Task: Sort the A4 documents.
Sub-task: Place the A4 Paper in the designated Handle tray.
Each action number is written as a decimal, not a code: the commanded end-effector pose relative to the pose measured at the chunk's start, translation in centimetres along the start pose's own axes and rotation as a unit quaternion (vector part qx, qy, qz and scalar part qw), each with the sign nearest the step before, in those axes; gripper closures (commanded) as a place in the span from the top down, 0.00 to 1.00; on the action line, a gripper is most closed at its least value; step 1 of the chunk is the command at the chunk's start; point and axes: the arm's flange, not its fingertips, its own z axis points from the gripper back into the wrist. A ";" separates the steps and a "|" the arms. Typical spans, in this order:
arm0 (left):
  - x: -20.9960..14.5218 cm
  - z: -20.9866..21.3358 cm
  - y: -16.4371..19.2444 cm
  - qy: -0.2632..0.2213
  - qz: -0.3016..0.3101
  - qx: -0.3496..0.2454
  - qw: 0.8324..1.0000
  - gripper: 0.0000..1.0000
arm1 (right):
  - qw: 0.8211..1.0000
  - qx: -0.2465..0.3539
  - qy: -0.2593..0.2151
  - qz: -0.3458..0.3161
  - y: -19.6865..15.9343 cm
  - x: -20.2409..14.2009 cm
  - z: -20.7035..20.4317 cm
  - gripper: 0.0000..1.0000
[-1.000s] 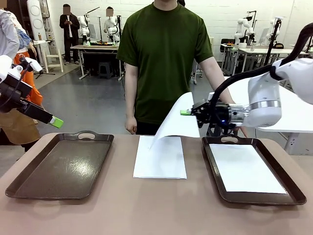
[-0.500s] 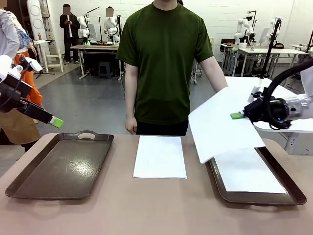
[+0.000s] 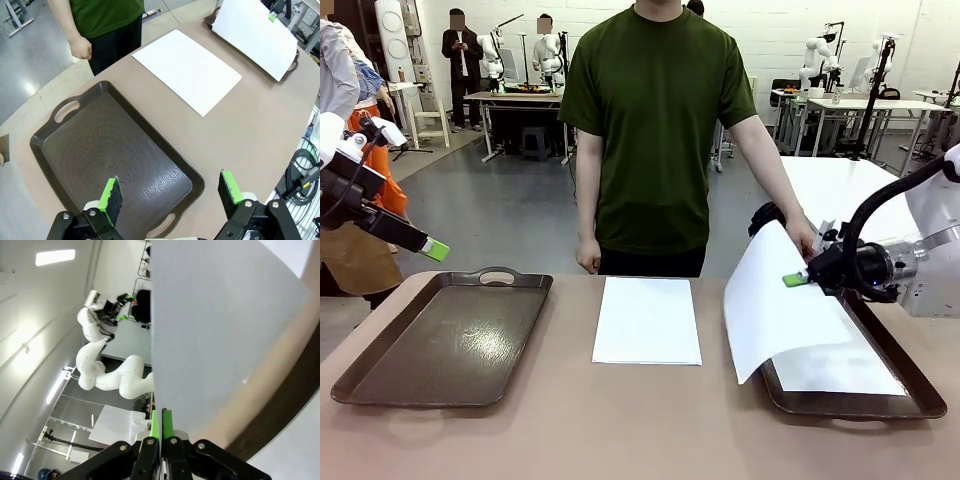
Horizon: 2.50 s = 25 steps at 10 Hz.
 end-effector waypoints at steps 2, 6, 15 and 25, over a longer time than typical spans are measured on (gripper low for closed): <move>-0.2 -0.1 0.3 -0.004 -0.006 -0.006 1.000 1.00 | 0.996 -0.087 0.005 -0.004 -2.4 -0.3 3.1 0.01; -0.2 -0.1 0.3 -0.004 -0.006 -0.006 1.000 1.00 | 0.968 -0.249 0.006 -0.017 -3.3 -1.7 5.8 0.01; -0.2 -0.1 0.3 -0.004 -0.006 -0.006 1.000 1.00 | 0.948 -0.310 -0.041 -0.050 -2.1 -3.8 8.5 0.01; -0.2 -0.1 0.3 -0.004 -0.006 -0.006 1.000 1.00 | 0.876 -0.477 -0.020 -0.072 0.6 -3.8 9.4 0.97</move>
